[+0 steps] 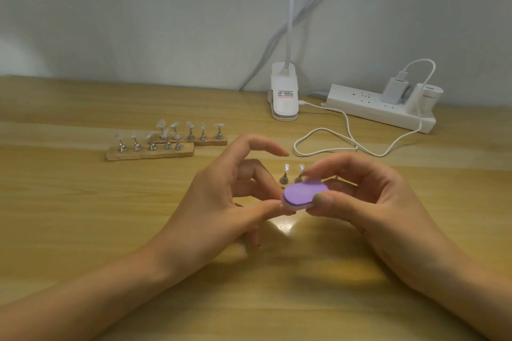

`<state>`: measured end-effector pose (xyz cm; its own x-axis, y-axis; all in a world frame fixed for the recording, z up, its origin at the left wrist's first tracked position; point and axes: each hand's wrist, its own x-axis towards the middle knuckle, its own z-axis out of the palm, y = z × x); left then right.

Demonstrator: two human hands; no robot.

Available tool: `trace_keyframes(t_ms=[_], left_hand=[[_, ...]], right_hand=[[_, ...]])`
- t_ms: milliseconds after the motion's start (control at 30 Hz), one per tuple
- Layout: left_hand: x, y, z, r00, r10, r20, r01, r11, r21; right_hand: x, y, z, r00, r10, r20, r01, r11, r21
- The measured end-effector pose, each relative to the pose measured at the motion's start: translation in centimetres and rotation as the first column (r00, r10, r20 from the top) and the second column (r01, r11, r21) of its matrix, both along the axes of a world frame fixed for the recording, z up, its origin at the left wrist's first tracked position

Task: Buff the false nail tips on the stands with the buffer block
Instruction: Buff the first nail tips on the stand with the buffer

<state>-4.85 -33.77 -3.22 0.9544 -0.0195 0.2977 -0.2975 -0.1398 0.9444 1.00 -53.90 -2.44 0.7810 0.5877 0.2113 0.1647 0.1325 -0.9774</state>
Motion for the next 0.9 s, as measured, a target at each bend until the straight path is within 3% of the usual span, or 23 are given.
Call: trace_keyframes(t_ms=[367, 467, 900], left_hand=[[-0.44, -0.27, 0.43, 0.998, 0.006, 0.062, -0.004, 0.999, -0.033], [-0.47, -0.31, 0.53, 0.997, 0.001, 0.082, 0.003, 0.999, -0.049], [-0.77, -0.13, 0.44, 0.994, 0.003, 0.113, -0.001, 1.0, -0.018]], right_hand=[[0.09, 0.01, 0.27, 0.977, -0.118, 0.176, 0.127, 0.991, -0.042], [-0.07, 0.19, 0.17, 0.975, -0.073, 0.208, 0.078, 0.997, -0.013], [0.28, -0.33, 0.44, 0.83, -0.171, 0.531, 0.233, 0.971, -0.053]])
